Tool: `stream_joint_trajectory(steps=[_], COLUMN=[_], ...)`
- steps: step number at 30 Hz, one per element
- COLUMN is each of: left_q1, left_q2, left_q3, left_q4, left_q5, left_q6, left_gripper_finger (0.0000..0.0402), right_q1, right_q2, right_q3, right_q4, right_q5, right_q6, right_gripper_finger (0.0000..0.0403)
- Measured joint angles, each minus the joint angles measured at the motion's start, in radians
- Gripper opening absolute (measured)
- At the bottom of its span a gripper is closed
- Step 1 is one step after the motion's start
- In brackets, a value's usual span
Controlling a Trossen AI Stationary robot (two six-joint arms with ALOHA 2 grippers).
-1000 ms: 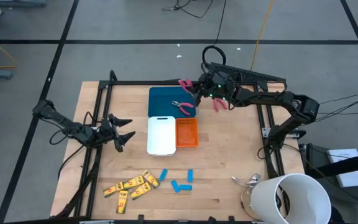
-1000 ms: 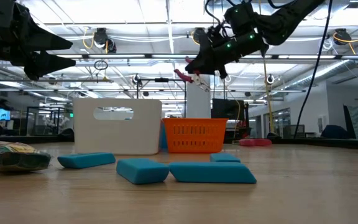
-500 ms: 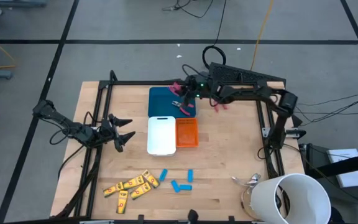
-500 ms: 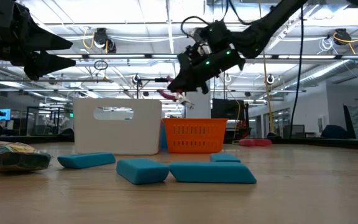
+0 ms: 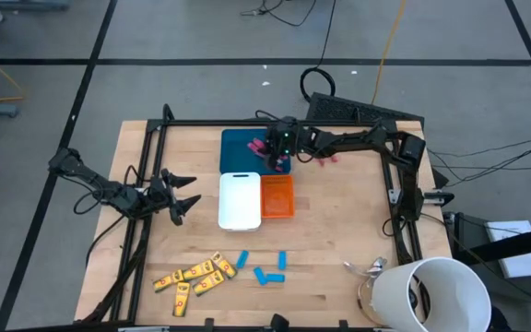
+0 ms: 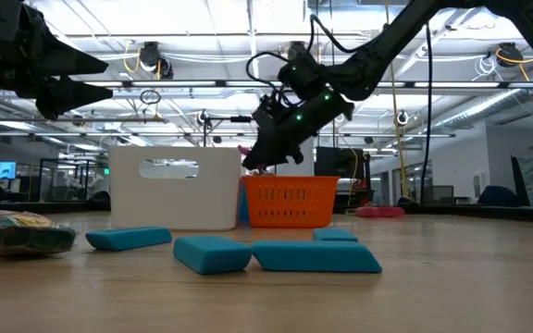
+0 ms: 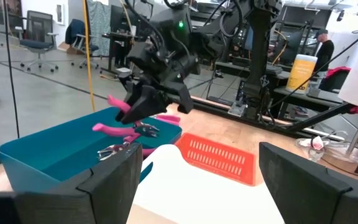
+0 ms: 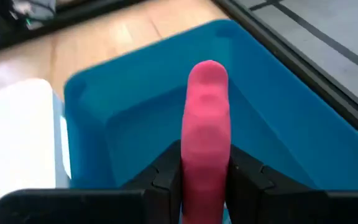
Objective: Pick & Place School Supplies
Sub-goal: Put the pink hole puncher into the blue bin
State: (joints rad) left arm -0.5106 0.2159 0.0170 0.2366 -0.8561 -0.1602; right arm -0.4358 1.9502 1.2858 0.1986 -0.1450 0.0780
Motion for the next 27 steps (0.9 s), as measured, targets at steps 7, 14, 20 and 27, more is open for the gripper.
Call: stream_joint_trajectory(steps=[7, 14, 20, 27], left_q1=[0.0, 0.0, 0.0, 0.0], left_q2=[0.0, 0.0, 0.0, 0.0], left_q3=[0.0, 0.0, 0.0, 0.0], left_q4=[0.0, 0.0, 0.0, 0.0], left_q5=[0.0, 0.0, 0.001, 0.0], left_q6=[0.0, 0.0, 0.0, 0.0], left_gripper_finger=[0.0324, 0.0324, 0.0324, 0.0324], right_q1=[0.006, 0.007, 0.02, 0.049], right_q2=[0.0, 0.0, -0.001, -0.001], right_q3=[0.0, 0.0, 0.0, 0.0], right_q4=[-0.03, -0.009, 0.034, 0.021], right_q5=[0.188, 0.331, 0.259, 0.115], right_q6=[-0.073, -0.128, -0.117, -0.127], right_gripper_finger=[0.008, 0.008, 0.008, 0.008])
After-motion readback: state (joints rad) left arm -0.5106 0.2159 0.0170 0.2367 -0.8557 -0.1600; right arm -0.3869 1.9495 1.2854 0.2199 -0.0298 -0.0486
